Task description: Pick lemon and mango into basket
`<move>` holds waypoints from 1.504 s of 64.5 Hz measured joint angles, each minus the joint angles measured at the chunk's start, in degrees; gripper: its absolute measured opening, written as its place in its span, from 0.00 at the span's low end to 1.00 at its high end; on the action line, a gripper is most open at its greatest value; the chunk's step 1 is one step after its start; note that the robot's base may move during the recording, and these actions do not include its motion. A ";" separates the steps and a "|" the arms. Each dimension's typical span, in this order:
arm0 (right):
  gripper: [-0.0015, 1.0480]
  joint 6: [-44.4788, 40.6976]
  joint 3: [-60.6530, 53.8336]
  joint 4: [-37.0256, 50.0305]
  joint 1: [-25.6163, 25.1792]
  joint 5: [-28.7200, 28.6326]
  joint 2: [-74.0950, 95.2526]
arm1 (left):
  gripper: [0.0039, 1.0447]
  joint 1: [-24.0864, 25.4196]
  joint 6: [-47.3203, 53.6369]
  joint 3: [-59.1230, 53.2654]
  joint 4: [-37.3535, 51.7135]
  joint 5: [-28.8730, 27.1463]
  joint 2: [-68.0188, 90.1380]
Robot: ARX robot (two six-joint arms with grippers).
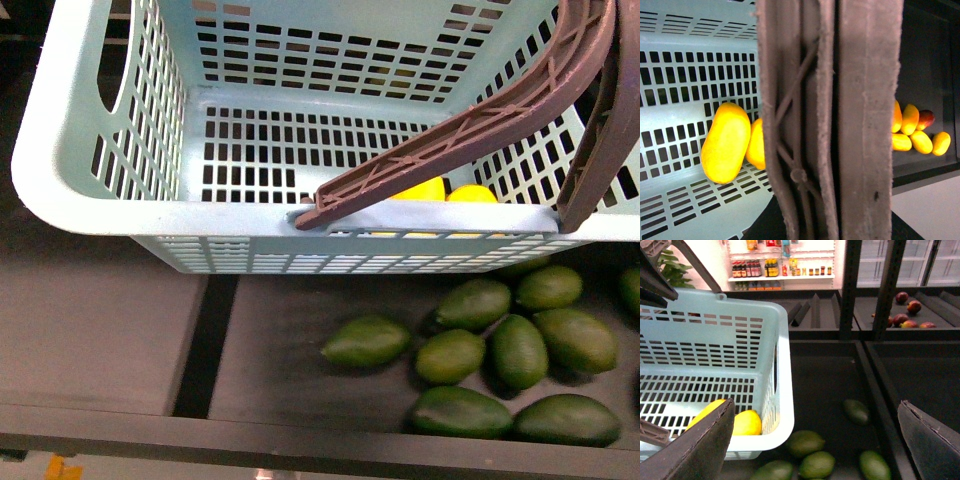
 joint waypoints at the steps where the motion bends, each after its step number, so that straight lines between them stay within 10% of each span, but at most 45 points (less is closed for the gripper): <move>1: 0.92 0.02 0.00 -0.04 0.02 0.00 0.04 | 0.15 0.00 0.02 0.00 0.00 0.00 0.00; 24: 0.92 -0.02 -0.04 -0.04 -0.09 -0.42 0.11 | 0.15 0.92 0.02 -0.20 0.00 -1.11 -0.11; 35: 0.92 -0.02 -0.04 -0.02 -0.11 -0.35 0.04 | 0.15 -0.37 -28.02 -10.56 18.36 -32.06 -1.97; 40: 0.92 -0.02 -0.04 -0.02 -0.11 -0.11 0.04 | 0.15 1.81 -41.09 -14.21 22.91 -36.33 -2.71; 53: 0.92 -0.02 -0.04 -0.02 -0.09 -0.20 0.04 | 0.15 9.68 -54.95 -18.49 28.74 -28.94 -0.87; 97: 0.92 -0.02 -0.04 -0.02 -0.09 -0.15 0.04 | 0.15 27.30 -47.69 5.46 20.72 -23.34 23.89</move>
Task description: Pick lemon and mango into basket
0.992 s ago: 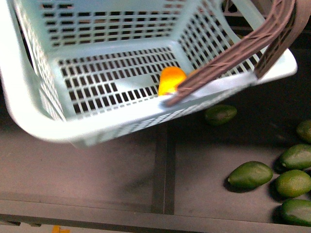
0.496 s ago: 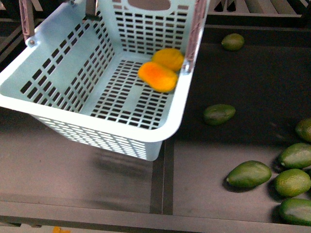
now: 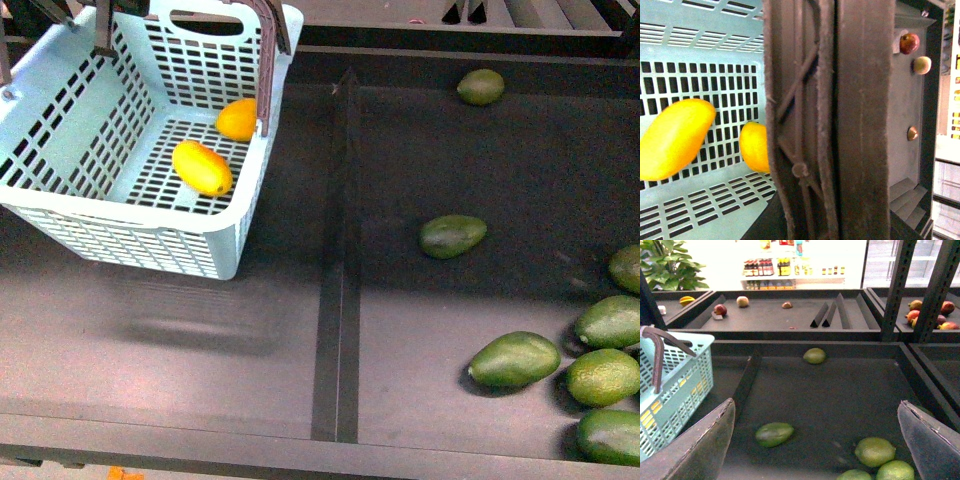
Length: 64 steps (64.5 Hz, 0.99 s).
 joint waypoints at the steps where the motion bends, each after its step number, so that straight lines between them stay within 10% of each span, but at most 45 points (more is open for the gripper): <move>1: 0.92 0.00 0.00 0.00 0.00 0.00 0.00 | 0.15 -0.07 0.02 0.02 -0.15 0.20 0.22; 9: 0.92 0.00 0.00 0.00 0.00 0.02 0.00 | 0.20 -0.39 0.09 -0.35 1.07 0.20 0.48; 34: 0.92 0.00 0.00 0.00 0.00 0.02 0.00 | 0.95 -1.31 -4.22 -23.02 -0.68 -9.38 -19.17; 41: 0.92 0.00 0.00 0.00 0.00 0.00 0.00 | 0.90 -0.96 -2.29 -34.40 4.46 -8.24 -28.04; 46: 0.92 0.00 0.00 0.00 0.00 0.04 -0.02 | 0.73 0.72 24.83 -51.80 37.07 5.92 -33.48; 52: 0.92 0.00 0.00 0.00 0.00 0.07 0.00 | 0.54 2.19 56.65 -66.55 64.04 9.73 -38.21; 64: 0.92 0.00 0.00 0.00 0.00 0.04 0.00 | 0.16 5.01 83.10 -81.35 73.83 12.00 -49.13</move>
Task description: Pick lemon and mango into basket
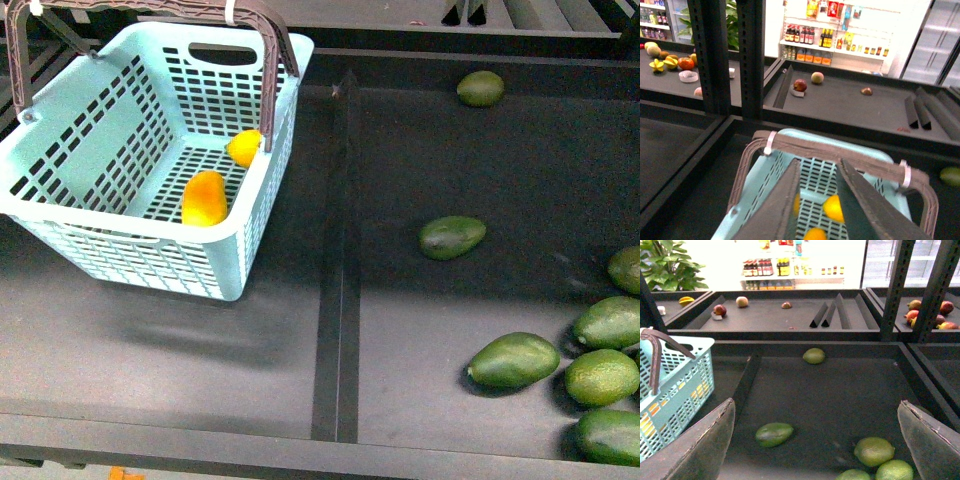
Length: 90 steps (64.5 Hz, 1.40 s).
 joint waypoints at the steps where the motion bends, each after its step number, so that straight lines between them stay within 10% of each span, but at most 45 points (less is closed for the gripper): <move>1: 0.92 0.00 0.00 0.00 0.00 0.00 0.00 | 0.13 0.15 0.57 -1.11 0.04 0.33 -0.63; 23: 0.92 0.00 0.00 0.00 0.00 -0.02 -0.02 | 0.03 5.11 3.89 -17.42 2.01 6.08 -14.53; 90: 0.92 0.00 0.00 0.00 0.00 -0.02 0.00 | 0.03 6.43 4.11 -25.94 -40.09 6.40 -66.64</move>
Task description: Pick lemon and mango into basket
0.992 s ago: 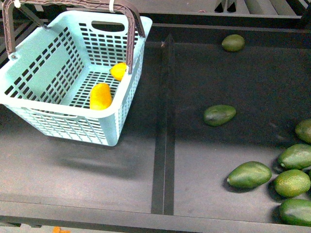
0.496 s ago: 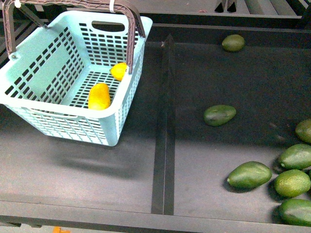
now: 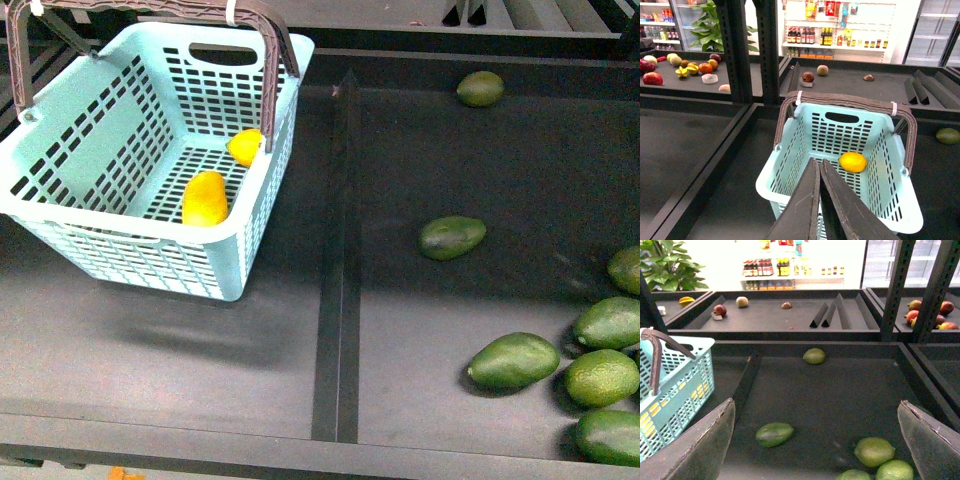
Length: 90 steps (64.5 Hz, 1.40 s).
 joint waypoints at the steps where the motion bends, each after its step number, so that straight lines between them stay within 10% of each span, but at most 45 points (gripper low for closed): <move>1: 0.92 0.00 0.00 0.00 0.00 0.00 0.00 | 0.03 0.00 0.00 0.00 -0.46 0.02 -0.48; 32: 0.92 0.00 0.00 0.00 0.00 0.02 0.00 | 0.03 0.00 0.02 0.00 -19.78 0.00 -18.95; 64: 0.92 0.00 0.00 0.00 0.00 0.00 0.00 | 0.03 0.00 0.00 0.00 -20.31 0.00 -20.04; 90: 0.92 0.00 0.00 0.00 0.00 0.00 0.00 | 0.85 0.00 0.02 0.00 -20.31 0.00 -20.04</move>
